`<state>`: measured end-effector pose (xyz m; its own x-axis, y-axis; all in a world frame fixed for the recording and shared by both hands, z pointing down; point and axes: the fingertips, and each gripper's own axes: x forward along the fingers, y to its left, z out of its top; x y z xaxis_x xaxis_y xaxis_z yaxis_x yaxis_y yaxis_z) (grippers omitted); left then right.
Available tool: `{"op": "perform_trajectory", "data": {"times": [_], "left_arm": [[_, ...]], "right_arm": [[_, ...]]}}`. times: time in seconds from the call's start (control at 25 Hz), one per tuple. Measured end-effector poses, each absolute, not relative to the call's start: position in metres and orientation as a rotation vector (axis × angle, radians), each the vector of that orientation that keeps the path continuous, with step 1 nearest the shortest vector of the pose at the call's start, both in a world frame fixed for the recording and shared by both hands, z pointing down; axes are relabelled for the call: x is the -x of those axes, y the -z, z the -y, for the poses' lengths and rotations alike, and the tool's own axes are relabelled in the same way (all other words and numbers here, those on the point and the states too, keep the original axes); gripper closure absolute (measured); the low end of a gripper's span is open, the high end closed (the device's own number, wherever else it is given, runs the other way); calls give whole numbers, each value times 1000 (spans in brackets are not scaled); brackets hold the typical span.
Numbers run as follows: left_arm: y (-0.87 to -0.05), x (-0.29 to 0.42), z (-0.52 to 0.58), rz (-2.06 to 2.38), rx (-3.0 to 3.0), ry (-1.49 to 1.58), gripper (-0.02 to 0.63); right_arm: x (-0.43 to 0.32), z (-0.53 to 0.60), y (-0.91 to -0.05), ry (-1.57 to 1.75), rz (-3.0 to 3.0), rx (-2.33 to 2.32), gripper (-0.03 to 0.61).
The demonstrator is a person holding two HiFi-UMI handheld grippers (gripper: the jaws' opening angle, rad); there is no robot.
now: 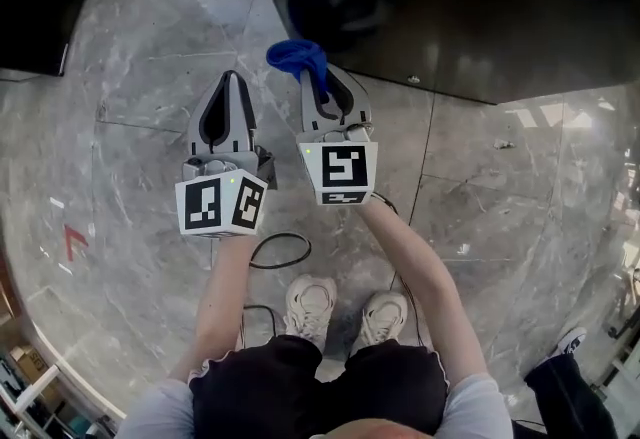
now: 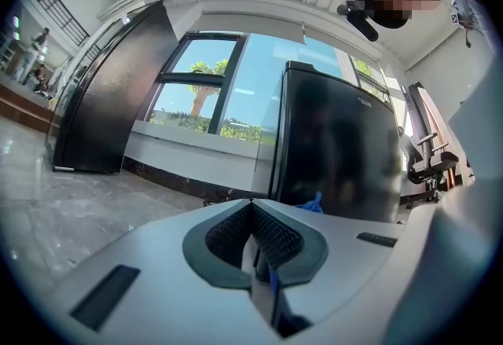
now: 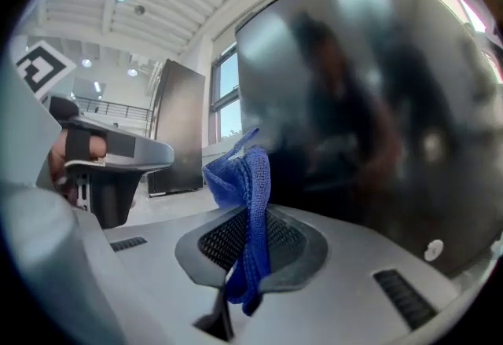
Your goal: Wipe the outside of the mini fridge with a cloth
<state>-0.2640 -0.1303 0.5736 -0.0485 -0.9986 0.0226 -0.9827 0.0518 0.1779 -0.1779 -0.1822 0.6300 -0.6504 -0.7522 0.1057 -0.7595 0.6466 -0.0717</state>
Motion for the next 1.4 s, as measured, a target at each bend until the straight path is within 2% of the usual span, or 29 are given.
{"op": "perform_trajectory", "data": {"times": [0.2, 0.56, 1.04, 1.4], "left_arm": [[-587, 273, 129, 2177, -2046, 125, 609], [-596, 271, 134, 2167, -2042, 118, 609], [-590, 230, 140, 2093, -2112, 116, 609], [-583, 186, 145, 2022, -2185, 120, 609]], "right_arm": [[217, 192, -642, -28, 2781, -1219, 518], [205, 202, -656, 22, 2729, -1265, 518], [121, 204, -648, 116, 2630, -1412, 518], [53, 205, -646, 17, 2548, -1541, 518]]}}
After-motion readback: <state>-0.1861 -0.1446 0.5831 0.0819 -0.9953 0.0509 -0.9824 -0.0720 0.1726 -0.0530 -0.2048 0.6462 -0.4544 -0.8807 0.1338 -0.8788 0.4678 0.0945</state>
